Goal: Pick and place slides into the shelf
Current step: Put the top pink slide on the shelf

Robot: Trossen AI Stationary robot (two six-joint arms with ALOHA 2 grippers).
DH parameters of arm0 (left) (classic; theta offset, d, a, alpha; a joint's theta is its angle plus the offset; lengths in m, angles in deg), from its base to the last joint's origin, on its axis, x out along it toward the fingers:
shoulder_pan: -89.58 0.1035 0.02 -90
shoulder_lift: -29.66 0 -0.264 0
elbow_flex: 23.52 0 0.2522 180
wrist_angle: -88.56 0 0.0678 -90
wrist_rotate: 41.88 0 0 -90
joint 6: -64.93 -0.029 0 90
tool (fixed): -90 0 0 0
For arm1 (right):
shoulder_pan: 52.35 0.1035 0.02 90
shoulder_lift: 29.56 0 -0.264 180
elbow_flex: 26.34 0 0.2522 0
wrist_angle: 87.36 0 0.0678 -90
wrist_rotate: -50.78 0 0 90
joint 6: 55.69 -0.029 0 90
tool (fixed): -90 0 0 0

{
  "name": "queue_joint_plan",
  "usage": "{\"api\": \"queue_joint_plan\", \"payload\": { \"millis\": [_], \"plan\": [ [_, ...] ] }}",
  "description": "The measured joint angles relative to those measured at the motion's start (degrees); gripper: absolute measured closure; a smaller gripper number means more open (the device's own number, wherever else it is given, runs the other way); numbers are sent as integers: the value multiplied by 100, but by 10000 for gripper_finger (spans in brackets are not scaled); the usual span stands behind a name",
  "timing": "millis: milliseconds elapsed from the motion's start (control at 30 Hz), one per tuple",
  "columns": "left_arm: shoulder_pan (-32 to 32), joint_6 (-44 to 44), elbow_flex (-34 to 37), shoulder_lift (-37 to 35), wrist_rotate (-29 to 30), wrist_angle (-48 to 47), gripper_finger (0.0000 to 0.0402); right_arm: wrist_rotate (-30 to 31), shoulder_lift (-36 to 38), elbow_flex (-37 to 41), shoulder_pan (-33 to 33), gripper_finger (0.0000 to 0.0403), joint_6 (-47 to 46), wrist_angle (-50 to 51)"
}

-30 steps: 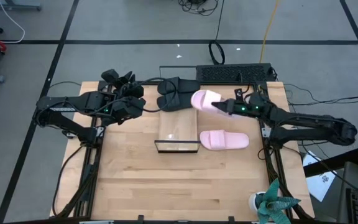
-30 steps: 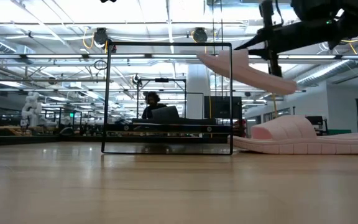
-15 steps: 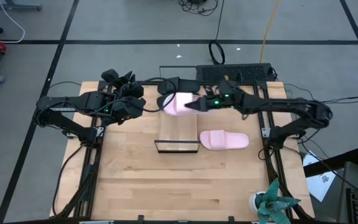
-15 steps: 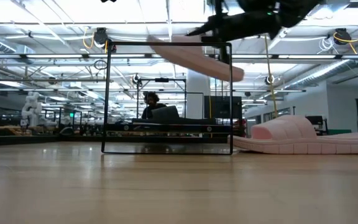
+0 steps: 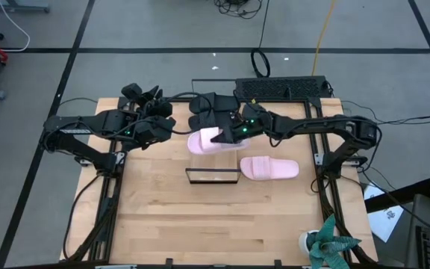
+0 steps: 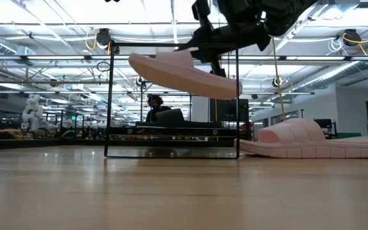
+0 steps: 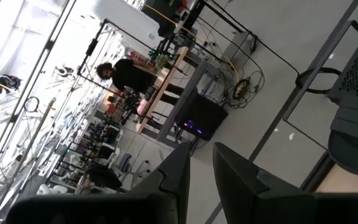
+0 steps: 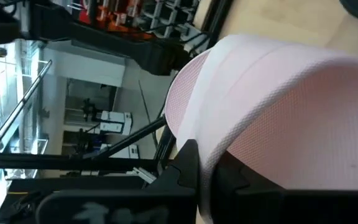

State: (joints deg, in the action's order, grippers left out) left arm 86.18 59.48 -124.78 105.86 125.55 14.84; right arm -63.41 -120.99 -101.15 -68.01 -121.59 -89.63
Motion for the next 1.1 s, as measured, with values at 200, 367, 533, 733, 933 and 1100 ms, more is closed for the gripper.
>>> {"api": "queue_joint_plan", "payload": {
  "millis": [200, 367, 533, 733, 933, 1100],
  "plan": [
    [0, 17, 0, 0, 0, 2, 323, -10, -281, 4, 74, 403, -223, 37],
    [0, 20, 0, 0, 0, 1, 323, -17, -517, 4, 120, 403, -332, 4],
    [0, 20, 0, 0, 0, 0, 323, 34, -626, 7, 116, 403, -351, 36],
    [0, 44, 0, 0, 0, 2, 323, 18, -914, 7, 116, 403, -490, 42],
    [0, 72, 0, 0, 0, 0, 323, 208, -1030, 7, 48, 403, -360, -56],
    [0, 87, 0, 0, 0, 0, 323, 352, -1030, 7, -114, 403, -202, -40]
  ]
}}
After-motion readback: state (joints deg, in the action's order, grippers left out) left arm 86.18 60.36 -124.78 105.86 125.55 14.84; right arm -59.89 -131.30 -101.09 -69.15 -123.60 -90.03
